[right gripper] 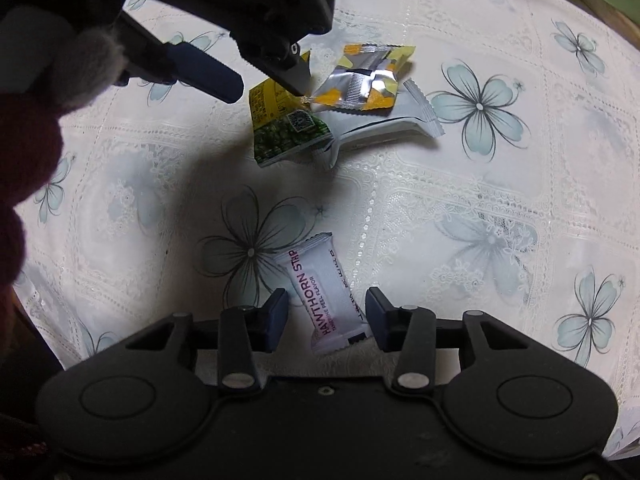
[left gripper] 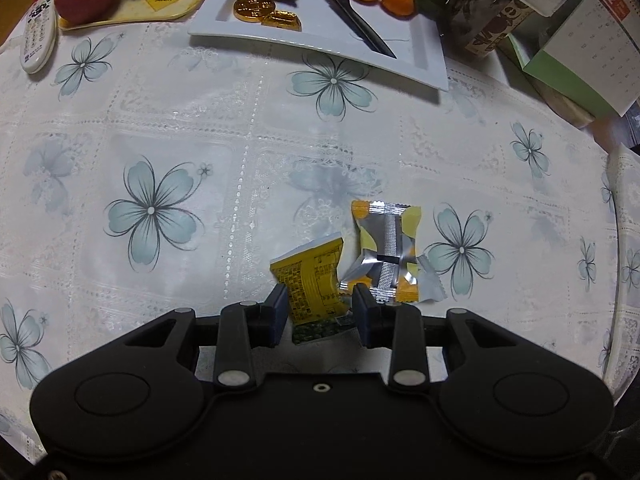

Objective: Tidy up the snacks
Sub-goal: 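Grasp the yellow-green packet with left tool while right tool grasps white hawthorn-strip packet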

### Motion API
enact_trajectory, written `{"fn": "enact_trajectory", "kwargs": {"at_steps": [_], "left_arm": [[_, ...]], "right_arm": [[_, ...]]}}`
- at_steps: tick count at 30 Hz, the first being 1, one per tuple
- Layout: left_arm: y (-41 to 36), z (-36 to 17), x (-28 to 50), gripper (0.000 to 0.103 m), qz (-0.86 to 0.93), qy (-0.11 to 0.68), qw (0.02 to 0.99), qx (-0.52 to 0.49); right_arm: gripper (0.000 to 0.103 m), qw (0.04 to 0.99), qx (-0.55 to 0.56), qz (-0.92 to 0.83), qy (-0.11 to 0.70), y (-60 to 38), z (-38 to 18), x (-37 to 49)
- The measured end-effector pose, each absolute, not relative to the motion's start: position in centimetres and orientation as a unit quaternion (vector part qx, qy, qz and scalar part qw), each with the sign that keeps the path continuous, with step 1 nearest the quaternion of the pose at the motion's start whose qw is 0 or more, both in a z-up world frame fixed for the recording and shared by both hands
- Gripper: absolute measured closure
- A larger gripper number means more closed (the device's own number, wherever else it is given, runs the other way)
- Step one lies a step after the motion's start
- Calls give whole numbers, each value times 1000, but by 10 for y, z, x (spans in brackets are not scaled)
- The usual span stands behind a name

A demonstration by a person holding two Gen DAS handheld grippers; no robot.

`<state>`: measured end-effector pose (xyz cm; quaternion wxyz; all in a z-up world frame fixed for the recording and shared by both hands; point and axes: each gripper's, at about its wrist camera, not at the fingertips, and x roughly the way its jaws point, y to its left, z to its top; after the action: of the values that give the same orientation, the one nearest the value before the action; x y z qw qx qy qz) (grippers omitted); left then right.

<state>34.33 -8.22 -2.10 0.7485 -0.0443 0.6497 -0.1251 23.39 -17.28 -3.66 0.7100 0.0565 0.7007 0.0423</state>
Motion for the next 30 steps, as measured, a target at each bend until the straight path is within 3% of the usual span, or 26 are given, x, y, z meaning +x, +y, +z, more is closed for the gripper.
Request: {"fn": "enact_trajectory", "kwargs": {"at_steps": [6,14,18,25,28,29,30], "left_arm": [[-88,-32,344,59,-110,656,746,-34],[-88,-36,348,58,-98,653,750,-31],[-92,-37,346,51,-101,650,753,-25],[-93,-42,346,50,-92,656,749,-26],[-88,-44,349,50,-89,661,743,-48],[-87,-45,349,51,-89,662,742,-56],[-85,-46,349,61,-93,661,742,-65]], "right_arm": [[76,691,91,37,716,-187,-39,239],[78,694,118,19,710,-211,-31,242],[78,694,137,13,707,-225,-27,247],[87,692,145,-7,707,-235,-22,249],[86,697,139,-16,704,-238,-20,247],[85,697,142,-15,703,-239,-20,247],[83,697,149,-15,701,-241,-19,246]]}}
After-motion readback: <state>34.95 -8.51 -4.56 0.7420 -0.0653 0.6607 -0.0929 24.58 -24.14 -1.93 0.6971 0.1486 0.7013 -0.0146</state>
